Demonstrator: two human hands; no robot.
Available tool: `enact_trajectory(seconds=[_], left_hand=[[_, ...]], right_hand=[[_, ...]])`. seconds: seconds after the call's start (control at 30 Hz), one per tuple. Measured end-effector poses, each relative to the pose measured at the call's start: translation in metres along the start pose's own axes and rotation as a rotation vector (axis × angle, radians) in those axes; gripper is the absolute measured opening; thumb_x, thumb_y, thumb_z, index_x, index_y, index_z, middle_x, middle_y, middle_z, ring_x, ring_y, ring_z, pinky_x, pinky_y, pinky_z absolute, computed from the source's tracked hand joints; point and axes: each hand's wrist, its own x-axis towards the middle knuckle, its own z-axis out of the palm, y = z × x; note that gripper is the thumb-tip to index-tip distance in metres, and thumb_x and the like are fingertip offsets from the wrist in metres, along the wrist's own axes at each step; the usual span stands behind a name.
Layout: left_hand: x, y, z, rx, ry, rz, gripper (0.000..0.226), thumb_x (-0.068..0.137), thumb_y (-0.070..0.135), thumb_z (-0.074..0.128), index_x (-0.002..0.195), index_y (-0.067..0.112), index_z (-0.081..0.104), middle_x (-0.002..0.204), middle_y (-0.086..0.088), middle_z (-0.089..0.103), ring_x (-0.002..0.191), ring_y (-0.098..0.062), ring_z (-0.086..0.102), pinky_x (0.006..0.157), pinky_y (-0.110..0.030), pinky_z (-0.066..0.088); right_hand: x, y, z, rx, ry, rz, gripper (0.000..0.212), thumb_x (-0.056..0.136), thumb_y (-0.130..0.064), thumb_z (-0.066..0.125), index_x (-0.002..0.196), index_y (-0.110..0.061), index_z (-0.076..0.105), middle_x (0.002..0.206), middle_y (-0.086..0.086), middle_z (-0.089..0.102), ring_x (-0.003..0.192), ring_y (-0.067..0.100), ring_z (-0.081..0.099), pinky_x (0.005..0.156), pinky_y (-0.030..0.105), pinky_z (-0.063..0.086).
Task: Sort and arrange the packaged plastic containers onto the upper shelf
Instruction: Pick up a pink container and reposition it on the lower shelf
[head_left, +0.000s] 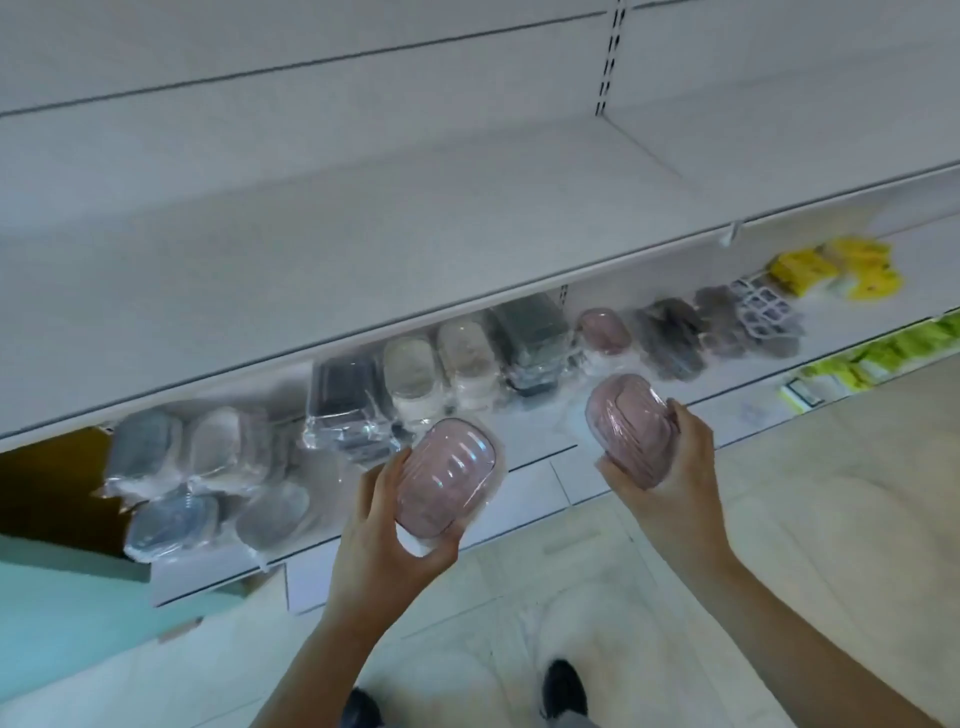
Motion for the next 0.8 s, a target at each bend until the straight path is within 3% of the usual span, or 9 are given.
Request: enact_trajectory(seconds=[0.13,0.23,0.3,0.4,0.53,0.7,0.8], left_hand=[[0.003,0.014,0.058,0.012,-0.02,-0.106,0.095,0.067,0.037,0.089,0.146,0.033,0.035,0.128,0.013,0.045,0.108,-0.011,0.055,0.084,-0.034,0.054],[0.011,0.021,0.09,0.043,-0.06,-0.151,0.094,0.068,0.042,0.087,0.145,0.032,0.035,0.127,0.009,0.046,0.104,-0.017,0.058,0.08,-0.038,0.057],[0.02,0.022,0.107,0.054,-0.087,-0.153,0.093,0.068,0.043,0.087,0.145,0.032,0.035,0.126,0.008,0.046,0.103,-0.018,0.059,0.078,-0.038,0.058],[0.038,0.018,0.131,0.062,-0.123,-0.157,0.094,0.067,0.044,0.087,0.145,0.031,0.035,0.128,0.006,0.047,0.105,-0.018,0.058,0.08,-0.04,0.058],[0.068,0.009,0.161,0.055,-0.164,-0.178,0.095,0.069,0.044,0.086,0.146,0.028,0.033,0.129,0.002,0.046,0.108,-0.021,0.057,0.081,-0.04,0.057],[0.102,-0.006,0.2,0.072,-0.188,-0.202,0.096,0.068,0.047,0.085,0.147,0.024,0.035,0.13,0.0,0.048,0.11,-0.022,0.056,0.084,-0.047,0.058],[0.116,-0.012,0.221,0.1,-0.184,-0.223,0.097,0.068,0.048,0.086,0.147,0.025,0.034,0.131,-0.001,0.047,0.111,-0.022,0.055,0.083,-0.046,0.059]], right_hand=[[0.013,0.058,-0.015,0.008,-0.096,0.224,0.081,0.067,-0.053,0.071,0.131,-0.009,0.047,0.124,0.008,0.046,0.109,0.014,0.046,0.094,0.045,0.051],[0.031,0.079,-0.021,-0.013,-0.135,0.301,0.08,0.07,-0.045,0.067,0.137,-0.007,0.042,0.128,0.009,0.042,0.11,0.011,0.038,0.097,0.044,0.048],[0.045,0.088,-0.021,-0.026,-0.134,0.319,0.081,0.069,-0.043,0.068,0.138,-0.008,0.042,0.127,0.006,0.04,0.113,0.016,0.04,0.098,0.041,0.046],[0.072,0.102,-0.015,-0.044,-0.12,0.32,0.078,0.065,-0.046,0.072,0.129,-0.007,0.048,0.121,0.006,0.045,0.111,0.019,0.044,0.085,0.03,0.044],[0.115,0.113,0.003,-0.105,-0.111,0.342,0.078,0.075,-0.028,0.084,0.136,-0.004,0.042,0.126,0.005,0.039,0.106,0.014,0.041,0.086,0.025,0.04],[0.188,0.126,0.044,-0.191,-0.104,0.318,0.091,0.073,-0.047,0.082,0.141,-0.004,0.038,0.132,0.011,0.045,0.118,0.028,0.05,0.096,0.042,0.051],[0.23,0.141,0.075,-0.243,-0.086,0.308,0.098,0.075,-0.055,0.078,0.143,-0.002,0.035,0.137,0.014,0.045,0.123,0.032,0.05,0.095,0.041,0.05]])
